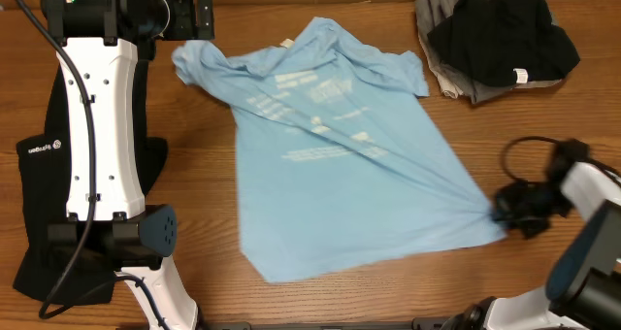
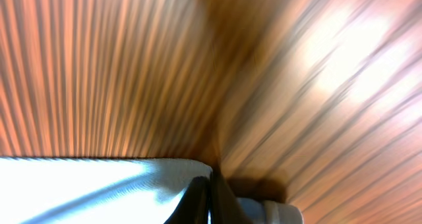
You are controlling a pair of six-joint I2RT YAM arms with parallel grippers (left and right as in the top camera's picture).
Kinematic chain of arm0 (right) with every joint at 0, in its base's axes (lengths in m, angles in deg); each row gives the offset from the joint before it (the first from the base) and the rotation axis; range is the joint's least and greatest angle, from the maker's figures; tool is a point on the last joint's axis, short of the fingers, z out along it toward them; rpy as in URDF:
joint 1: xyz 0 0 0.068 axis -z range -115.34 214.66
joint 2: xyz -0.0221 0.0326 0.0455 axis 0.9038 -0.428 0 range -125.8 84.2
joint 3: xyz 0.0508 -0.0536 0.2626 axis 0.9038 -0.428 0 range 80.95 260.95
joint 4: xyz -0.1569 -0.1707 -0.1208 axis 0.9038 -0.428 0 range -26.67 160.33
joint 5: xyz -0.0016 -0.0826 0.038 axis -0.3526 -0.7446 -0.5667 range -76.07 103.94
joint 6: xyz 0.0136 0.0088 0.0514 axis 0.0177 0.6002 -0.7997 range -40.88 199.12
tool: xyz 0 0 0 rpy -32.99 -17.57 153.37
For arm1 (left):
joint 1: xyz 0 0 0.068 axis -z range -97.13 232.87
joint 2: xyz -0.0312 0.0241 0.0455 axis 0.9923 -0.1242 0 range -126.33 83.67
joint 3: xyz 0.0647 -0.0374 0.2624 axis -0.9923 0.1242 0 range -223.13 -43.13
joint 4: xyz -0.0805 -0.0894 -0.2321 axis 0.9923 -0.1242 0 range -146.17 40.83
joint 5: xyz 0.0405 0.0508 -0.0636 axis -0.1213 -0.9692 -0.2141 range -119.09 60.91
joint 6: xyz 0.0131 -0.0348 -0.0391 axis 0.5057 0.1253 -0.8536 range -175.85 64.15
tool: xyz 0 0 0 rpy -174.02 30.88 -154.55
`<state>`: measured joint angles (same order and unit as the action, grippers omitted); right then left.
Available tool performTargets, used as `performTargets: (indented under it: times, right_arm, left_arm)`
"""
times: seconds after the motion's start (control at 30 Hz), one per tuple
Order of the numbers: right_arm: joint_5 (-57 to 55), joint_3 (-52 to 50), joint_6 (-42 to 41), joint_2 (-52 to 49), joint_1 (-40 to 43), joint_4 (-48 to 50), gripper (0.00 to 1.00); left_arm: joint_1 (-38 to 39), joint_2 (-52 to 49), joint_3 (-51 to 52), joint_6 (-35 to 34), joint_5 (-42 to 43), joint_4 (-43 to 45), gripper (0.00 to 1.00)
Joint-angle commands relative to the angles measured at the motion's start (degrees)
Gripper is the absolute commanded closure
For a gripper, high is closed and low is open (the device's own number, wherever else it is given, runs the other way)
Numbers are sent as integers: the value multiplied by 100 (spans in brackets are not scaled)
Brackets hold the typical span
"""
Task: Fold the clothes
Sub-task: 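Pull the hem rightward with the right gripper to spread the shirt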
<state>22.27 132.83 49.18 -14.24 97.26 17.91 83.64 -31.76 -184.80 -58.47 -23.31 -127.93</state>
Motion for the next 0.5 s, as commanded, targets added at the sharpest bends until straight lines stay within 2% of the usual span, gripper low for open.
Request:
performTargets:
  times: [0.0,0.13,0.3,0.4,0.47]
  right_arm:
    - [-647,15,610,-369,778,199,96]
    - [-131,647,782,-369,1248,-151,96]
    - [205,2087,1198,-369,1281,-1056,96]
    - [710,3010,1696,-369,1073,-1606,88]
    - [1248,3554,2297,-369,828,-1987,70]
  left_arm:
    - [39,-72,15,138,-39,28,0]
    - [39,-72,15,188,-37,70,0]
    - [50,-170,17,442,33,203,0]
    - [98,-376,17,922,374,393,0]
    - [186,-588,17,1816,1043,509,0]
